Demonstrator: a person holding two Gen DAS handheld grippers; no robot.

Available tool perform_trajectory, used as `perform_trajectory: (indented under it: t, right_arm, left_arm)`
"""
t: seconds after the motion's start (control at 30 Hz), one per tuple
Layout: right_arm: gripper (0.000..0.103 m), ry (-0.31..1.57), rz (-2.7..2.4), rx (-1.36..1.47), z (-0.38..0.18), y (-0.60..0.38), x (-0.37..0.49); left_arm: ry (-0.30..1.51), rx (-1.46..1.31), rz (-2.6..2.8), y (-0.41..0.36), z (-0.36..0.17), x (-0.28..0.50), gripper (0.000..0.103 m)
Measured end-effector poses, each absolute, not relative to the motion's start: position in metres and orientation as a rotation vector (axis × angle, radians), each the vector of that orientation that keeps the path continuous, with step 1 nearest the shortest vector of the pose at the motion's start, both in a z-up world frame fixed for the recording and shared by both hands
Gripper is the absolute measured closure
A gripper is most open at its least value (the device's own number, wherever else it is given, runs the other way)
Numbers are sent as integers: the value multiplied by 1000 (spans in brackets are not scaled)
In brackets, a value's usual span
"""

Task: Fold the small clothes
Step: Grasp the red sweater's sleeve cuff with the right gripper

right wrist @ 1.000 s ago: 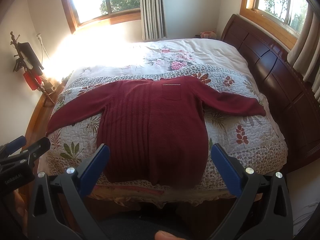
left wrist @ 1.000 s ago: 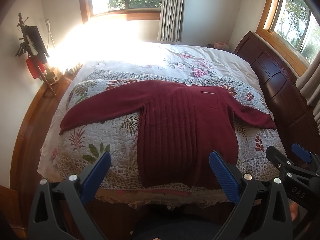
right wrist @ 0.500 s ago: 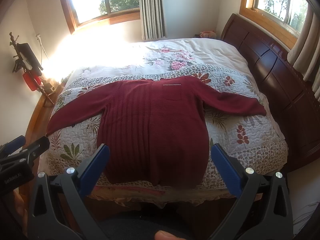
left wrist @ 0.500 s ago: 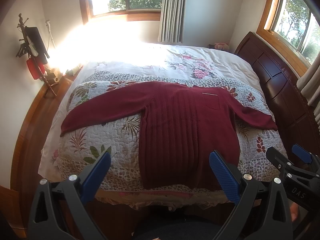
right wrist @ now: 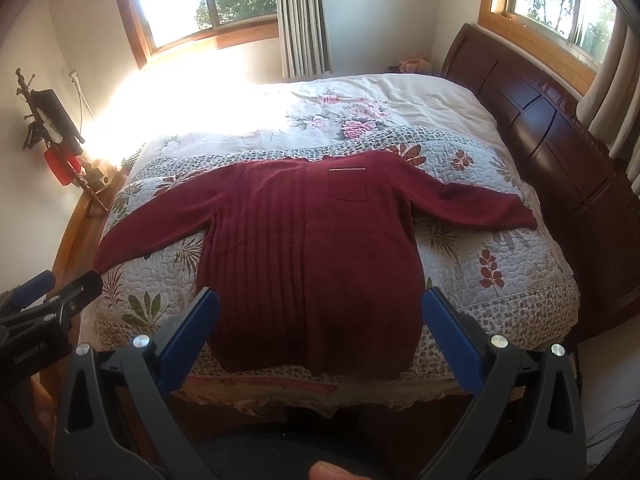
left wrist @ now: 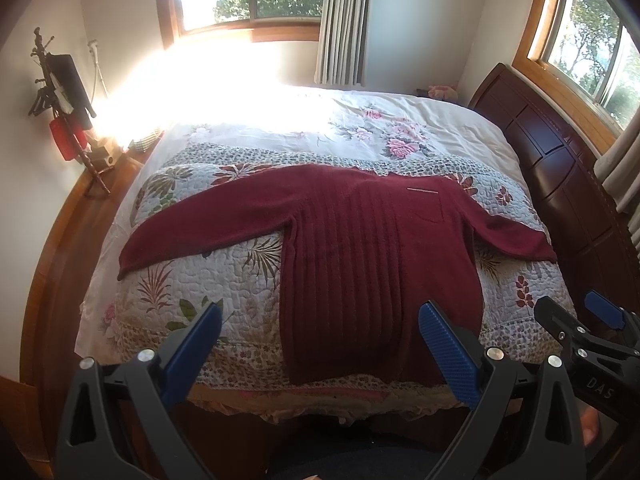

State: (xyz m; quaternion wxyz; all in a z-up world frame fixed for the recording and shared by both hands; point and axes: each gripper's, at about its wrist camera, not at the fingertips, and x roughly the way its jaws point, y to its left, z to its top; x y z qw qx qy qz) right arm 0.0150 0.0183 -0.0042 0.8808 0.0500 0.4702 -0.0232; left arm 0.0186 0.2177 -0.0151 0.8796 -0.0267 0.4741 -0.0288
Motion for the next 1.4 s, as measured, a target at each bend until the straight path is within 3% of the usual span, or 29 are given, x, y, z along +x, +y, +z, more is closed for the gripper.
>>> perform_trajectory:
  t: [0.23,0.53,0.87,1.07,1.33,1.4]
  right_arm:
    - [3,793,-78,81,-6,12,20]
    - [3,811,-326,-9,-64,-47,38]
    - [3,913,-423,692,-166,-290,64]
    - [5,798,-422,1125,-233,-426,79]
    - [12,578,-363,1489,-317,-554,108]
    - [30,569,-345,1538,-335,-572,117]
  left_arm:
    - [929,-117,-203,235,-51,40,4]
    - [1055,-260,-389,240,-93,80,4]
    - [1110,-318,-464,209,-126,113,4]
    - [1133,-527,-474,188,-139,126,4]
    - [1181,-702,-518,141,-145,136,4]
    - [1207,-715,-513,128,-146,137,4]
